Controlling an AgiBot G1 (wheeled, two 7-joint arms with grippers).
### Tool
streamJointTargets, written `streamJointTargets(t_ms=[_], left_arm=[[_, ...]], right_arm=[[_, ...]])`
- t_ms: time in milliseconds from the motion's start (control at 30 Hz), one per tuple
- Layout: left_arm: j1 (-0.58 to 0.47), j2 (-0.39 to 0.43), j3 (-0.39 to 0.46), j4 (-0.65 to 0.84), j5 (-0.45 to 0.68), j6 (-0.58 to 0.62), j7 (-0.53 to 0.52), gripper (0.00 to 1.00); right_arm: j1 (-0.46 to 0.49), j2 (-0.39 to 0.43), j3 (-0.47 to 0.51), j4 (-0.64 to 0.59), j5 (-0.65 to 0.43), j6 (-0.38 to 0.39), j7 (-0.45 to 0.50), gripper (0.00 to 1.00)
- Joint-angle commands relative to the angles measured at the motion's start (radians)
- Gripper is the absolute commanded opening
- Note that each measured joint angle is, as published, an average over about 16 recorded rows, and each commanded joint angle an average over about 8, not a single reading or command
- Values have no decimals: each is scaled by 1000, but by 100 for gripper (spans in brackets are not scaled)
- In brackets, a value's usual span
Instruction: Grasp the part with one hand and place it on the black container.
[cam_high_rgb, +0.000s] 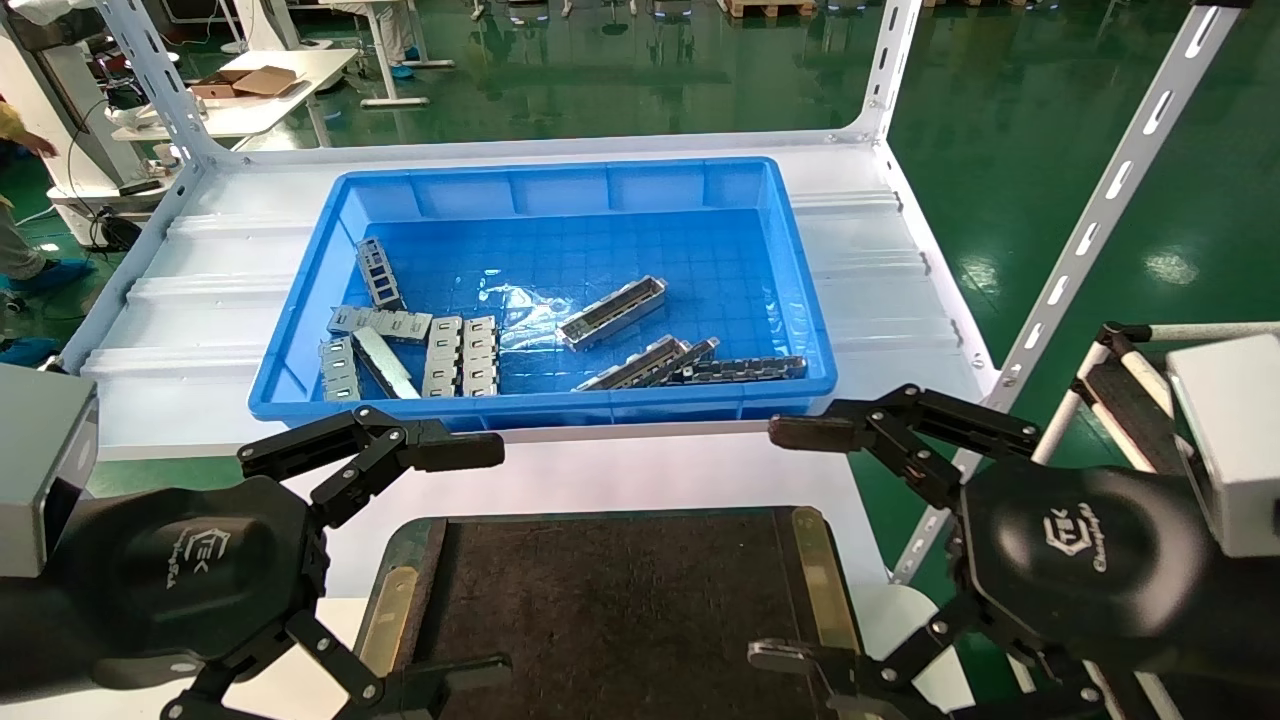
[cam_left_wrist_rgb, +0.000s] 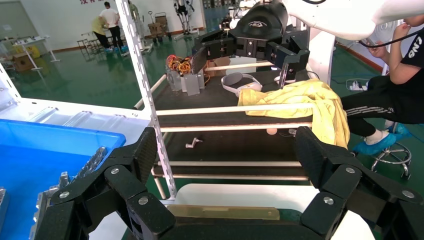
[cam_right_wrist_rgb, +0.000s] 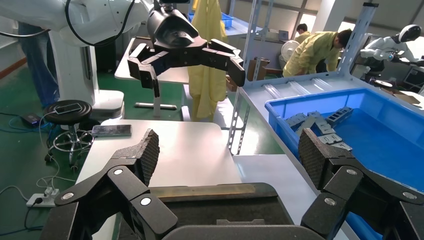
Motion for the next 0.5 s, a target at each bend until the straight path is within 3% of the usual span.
streamJointTargets(t_ms=[33,500], left_arm=[[0,0,0,0,0,0,0,100],[0,0,0,-1,0,0,0,100]], right_arm=[[0,0,-1,0,1,0,0,100],[-4,-6,17,2,-12,-7,9,100]])
